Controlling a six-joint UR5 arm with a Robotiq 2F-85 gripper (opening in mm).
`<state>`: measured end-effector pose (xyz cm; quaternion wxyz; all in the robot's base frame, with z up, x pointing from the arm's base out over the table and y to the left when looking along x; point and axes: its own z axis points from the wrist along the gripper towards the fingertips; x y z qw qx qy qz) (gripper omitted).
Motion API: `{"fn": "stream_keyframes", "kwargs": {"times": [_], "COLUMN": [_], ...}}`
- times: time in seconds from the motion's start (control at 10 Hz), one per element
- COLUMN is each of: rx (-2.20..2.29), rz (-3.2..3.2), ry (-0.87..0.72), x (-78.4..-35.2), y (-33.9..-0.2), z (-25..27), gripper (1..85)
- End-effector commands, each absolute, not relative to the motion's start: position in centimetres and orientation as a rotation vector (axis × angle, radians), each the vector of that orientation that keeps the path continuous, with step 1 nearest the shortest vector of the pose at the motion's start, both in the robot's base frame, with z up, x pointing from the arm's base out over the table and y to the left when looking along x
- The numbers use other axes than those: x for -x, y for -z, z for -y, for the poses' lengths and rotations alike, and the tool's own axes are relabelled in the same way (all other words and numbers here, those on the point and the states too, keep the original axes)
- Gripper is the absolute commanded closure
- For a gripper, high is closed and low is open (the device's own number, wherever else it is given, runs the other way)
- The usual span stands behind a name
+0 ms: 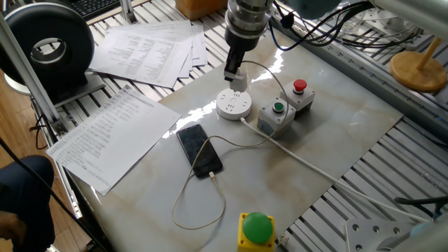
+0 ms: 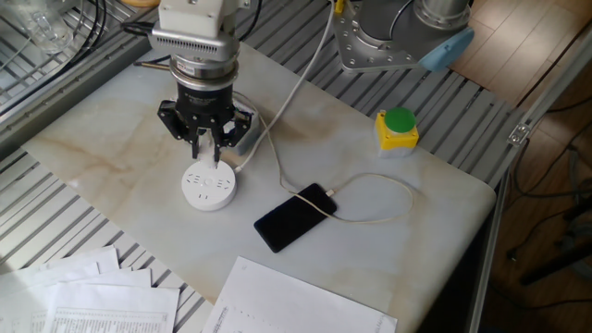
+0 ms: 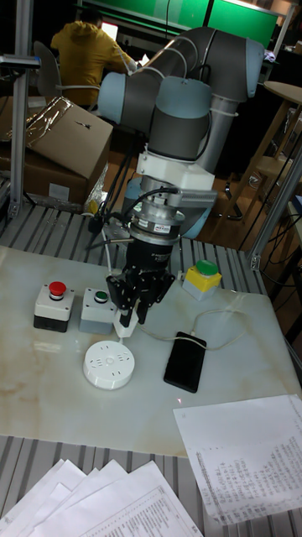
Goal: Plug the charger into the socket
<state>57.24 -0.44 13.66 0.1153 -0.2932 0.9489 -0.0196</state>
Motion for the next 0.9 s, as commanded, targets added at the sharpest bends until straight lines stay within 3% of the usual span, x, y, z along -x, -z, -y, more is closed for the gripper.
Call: {"fn": "stream_keyframes", "kwargs": {"times": [0.0, 0.4, 0.8], "rx": [0.878, 0.855, 0.934], "rz": [-2.727, -2.682, -2.719], "ry": [0.054, 0.056, 0.056], "x": [-59.2, -61.3, -60.1], "y": [-12.9, -11.6, -9.7], "z": [0.0, -0.3, 0.1], "gripper": [84.7, 84.7, 84.7]}}
